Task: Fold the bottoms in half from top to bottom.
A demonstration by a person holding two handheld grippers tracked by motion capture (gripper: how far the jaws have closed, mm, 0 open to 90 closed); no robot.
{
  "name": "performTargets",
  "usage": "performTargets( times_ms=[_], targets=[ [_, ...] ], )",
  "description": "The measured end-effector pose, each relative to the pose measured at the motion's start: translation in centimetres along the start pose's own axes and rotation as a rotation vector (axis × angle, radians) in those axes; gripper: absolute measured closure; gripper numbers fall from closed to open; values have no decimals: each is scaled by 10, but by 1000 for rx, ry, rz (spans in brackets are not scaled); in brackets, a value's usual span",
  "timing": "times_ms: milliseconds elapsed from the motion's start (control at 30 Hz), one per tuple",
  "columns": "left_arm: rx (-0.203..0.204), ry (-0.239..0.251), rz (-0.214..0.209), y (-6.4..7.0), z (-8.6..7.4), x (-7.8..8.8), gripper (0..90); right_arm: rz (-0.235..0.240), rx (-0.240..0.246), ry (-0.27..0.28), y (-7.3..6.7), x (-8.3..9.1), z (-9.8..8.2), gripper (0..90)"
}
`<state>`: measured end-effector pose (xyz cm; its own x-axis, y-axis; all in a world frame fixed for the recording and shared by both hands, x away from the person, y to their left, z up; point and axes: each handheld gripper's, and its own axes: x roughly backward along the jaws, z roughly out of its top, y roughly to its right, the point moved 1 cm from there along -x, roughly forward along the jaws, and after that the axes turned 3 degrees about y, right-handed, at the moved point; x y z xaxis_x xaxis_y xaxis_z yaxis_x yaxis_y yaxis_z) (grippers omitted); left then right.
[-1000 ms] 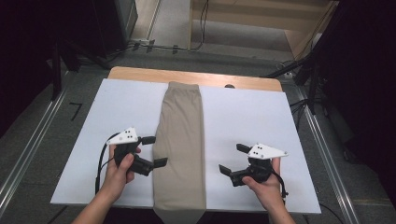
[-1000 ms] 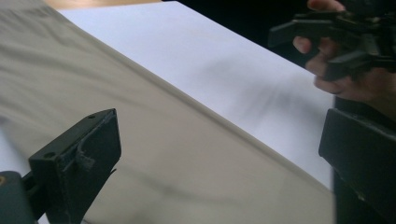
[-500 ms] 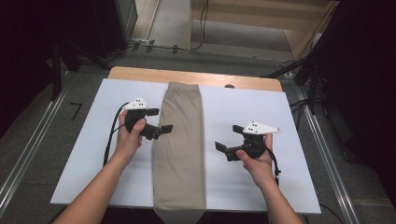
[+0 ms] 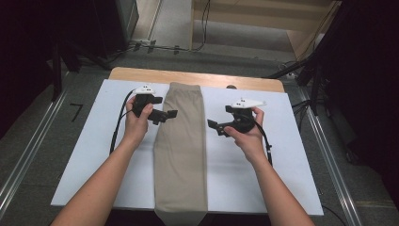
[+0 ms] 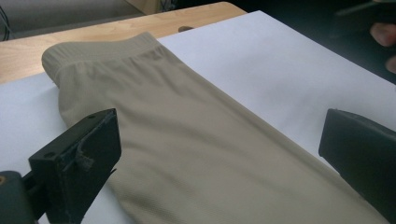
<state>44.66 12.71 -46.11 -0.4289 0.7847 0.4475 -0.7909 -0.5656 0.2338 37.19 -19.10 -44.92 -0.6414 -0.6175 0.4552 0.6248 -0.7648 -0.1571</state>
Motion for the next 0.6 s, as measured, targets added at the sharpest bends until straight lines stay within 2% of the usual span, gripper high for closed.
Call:
performTargets(
  times_ms=[33, 67, 133, 233, 400, 533, 600],
  targets=[
    [10, 0, 7, -1, 0, 0, 0, -18, -3, -18, 4, -8, 4, 91],
    [23, 2, 9, -4, -1, -1, 0, -16, -19, -33, 9, -16, 7, 133],
    [53, 6, 11, -7, -2, -1, 0, -45, -49, -44, 19, -31, 13, 188],
    [77, 1, 13, -10, -3, 0, 4, -73, -65, -58, 31, -56, 21, 276],
    [72, -30, 10, -7, -2, 6, 7, -103, -123, -99, 49, -100, 34, 363],
    [79, -19, -8, -4, -2, 13, 7, -133, -166, -113, 66, -131, 38, 419],
    [84, -16, -22, -2, -6, 14, 7, -150, -197, -137, 73, -145, 39, 432]
  ],
)
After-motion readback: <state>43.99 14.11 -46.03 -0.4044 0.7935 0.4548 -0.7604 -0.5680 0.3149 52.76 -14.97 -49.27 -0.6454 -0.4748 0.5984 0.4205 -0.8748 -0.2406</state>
